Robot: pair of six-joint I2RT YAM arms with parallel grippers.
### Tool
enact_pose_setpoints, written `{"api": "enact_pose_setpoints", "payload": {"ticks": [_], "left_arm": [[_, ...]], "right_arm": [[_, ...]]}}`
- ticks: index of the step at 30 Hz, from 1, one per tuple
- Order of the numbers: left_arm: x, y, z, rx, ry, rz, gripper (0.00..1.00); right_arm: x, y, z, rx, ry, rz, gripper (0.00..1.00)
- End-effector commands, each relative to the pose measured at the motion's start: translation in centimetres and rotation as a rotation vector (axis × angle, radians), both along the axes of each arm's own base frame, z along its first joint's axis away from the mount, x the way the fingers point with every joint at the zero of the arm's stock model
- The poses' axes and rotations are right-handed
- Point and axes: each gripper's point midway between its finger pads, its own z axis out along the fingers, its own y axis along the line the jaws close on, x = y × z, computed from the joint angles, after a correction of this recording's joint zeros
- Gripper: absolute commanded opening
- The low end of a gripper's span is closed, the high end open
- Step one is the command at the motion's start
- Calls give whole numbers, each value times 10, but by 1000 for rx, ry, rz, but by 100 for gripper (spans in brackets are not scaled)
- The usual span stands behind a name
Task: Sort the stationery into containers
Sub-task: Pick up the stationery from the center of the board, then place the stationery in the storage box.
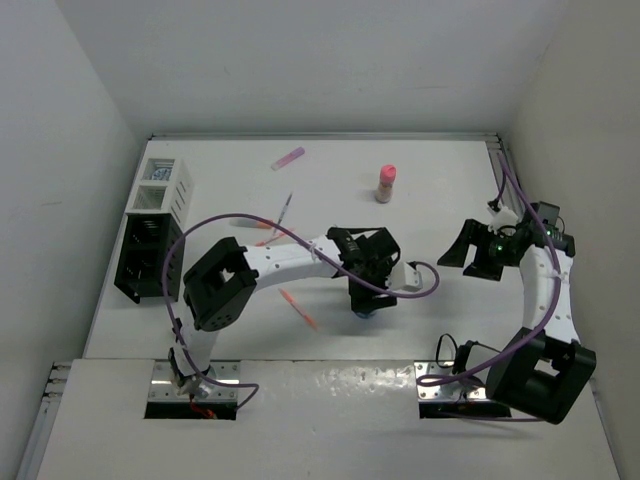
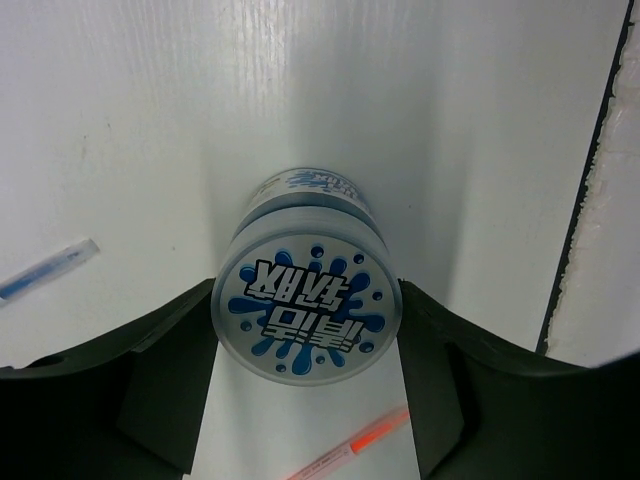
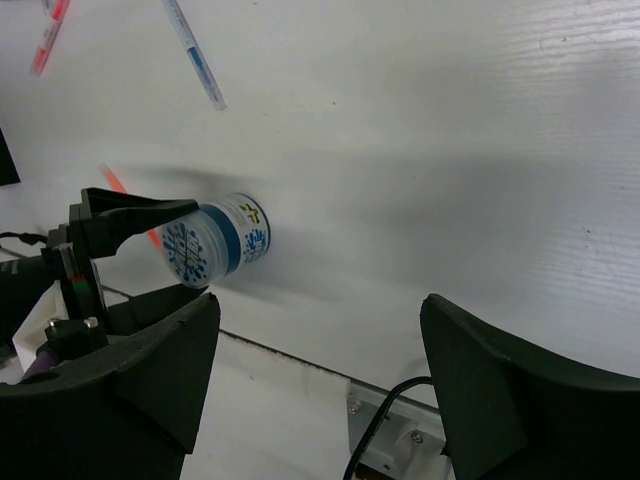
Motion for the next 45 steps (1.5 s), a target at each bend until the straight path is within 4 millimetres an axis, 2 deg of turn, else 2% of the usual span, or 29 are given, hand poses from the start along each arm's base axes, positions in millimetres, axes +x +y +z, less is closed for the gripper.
{"api": "enact_pose_setpoints", "payload": {"ticks": [1,3,4,6,7,9,10,11,12,13,14,16,17,19,20,21,22,25,26,30,36,45], "left_arm": [[18,0,19,-63,-29,46,44],[25,6,30,-84,-15,70,39],[41,14,39,-96,-18,104,35],[51,30,53,-95,18,129,29],[75,43,69,-119,8,178,27],[92,69,87,-118,37,232,20],[118,94,96,-125,30,306,18],[132,108,118,-146,12,349,16],[160,140,129,-163,-4,446,13],[173,158,140,-179,-11,504,12],[202,197,161,-212,-43,623,10],[226,240,180,-238,-69,741,9],[253,286,202,-274,-123,854,8],[273,333,213,-307,-138,979,7],[284,379,234,-340,-199,1077,7],[290,401,241,-351,-234,1118,7],[294,438,248,-359,-272,1195,6],[299,485,261,-406,-357,1276,6],[297,509,256,-407,-366,1323,6],[299,543,252,-397,-386,1360,5],[304,556,215,-368,-318,1375,4],[316,570,181,-299,-301,1404,4]], "right_arm": [[5,0,9,3,-41,21,80],[5,-1,7,1,-40,21,80],[4,-1,5,0,-38,20,80],[3,-1,2,3,-33,23,80],[3,-1,1,2,-32,22,80],[3,1,-2,13,-30,23,79],[3,1,-2,16,-31,23,79],[3,3,-3,27,-26,23,79],[4,3,-5,29,-26,23,79],[4,4,-6,35,-25,23,79],[5,5,-8,42,-26,24,79],[5,7,-10,53,-20,28,78],[5,9,-12,56,-17,32,78],[6,10,-14,58,-15,38,78],[7,11,-15,58,-17,40,78],[7,12,-16,55,-19,46,78],[8,13,-17,55,-18,52,77],[8,16,-20,56,-13,58,77],[9,17,-21,57,-11,60,77],[8,19,-26,62,4,70,77],[8,18,-29,57,10,74,77],[6,18,-31,55,22,74,77]]}}
